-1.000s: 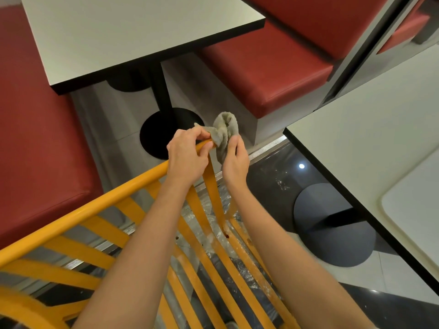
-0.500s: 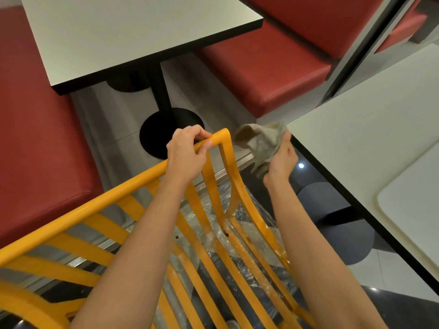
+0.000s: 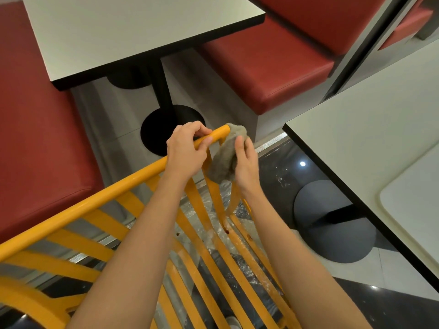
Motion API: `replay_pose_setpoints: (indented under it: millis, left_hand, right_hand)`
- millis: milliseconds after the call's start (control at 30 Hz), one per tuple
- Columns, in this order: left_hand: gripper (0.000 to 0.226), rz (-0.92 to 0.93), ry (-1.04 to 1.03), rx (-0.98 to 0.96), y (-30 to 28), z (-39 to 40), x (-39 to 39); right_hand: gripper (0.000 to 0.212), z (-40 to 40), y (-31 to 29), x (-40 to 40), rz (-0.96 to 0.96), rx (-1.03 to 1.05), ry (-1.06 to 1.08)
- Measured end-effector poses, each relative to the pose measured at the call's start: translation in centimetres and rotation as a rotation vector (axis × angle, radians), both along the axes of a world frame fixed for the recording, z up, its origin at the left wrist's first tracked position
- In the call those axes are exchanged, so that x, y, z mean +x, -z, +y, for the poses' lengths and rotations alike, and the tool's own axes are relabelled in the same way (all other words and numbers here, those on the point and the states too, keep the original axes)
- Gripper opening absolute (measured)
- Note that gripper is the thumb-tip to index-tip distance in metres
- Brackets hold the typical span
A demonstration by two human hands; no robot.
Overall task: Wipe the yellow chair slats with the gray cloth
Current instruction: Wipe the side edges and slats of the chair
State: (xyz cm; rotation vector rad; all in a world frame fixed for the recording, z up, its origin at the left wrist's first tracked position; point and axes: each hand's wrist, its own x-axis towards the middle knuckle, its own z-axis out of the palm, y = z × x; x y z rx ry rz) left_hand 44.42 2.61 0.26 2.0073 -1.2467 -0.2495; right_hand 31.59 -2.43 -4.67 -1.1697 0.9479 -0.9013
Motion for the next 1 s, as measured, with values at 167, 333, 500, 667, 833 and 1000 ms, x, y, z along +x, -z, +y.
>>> replay_pose_setpoints:
  millis: [167,333,500,667,833,1000]
  left_hand:
    - [0.007,-0.008,-0.001,-0.02,0.3,-0.1,0.1]
    - [0.007,-0.024,0.01,-0.031,0.5,-0.1,0.2]
    - [0.008,-0.004,0.002,-0.024,0.2,-0.1,0.0]
    - [0.006,-0.017,0.02,-0.026,0.3,-0.1,0.1]
    - [0.006,0.011,0.022,-0.025,0.0,0.0,0.2]
    - [0.007,0.026,0.008,-0.006,-0.2,0.0,0.0]
  right_hand:
    - [0.04,0.6,2.3,2.1,0.106,-0.282,0.09]
    - [0.038,0.1,3.7,2.9,0.304,-0.433,0.178]
    - [0.024,3.8,7.6,-0.3,0.495,-0.174,0.255]
    - [0.027,0.4,1.6,4.3,0.301,-0.207,0.291]
    - [0.027,1.3,3.4,2.9,0.351,-0.193,0.267]
    - [0.037,1.6,5.3,0.7,0.49,0.041,0.235]
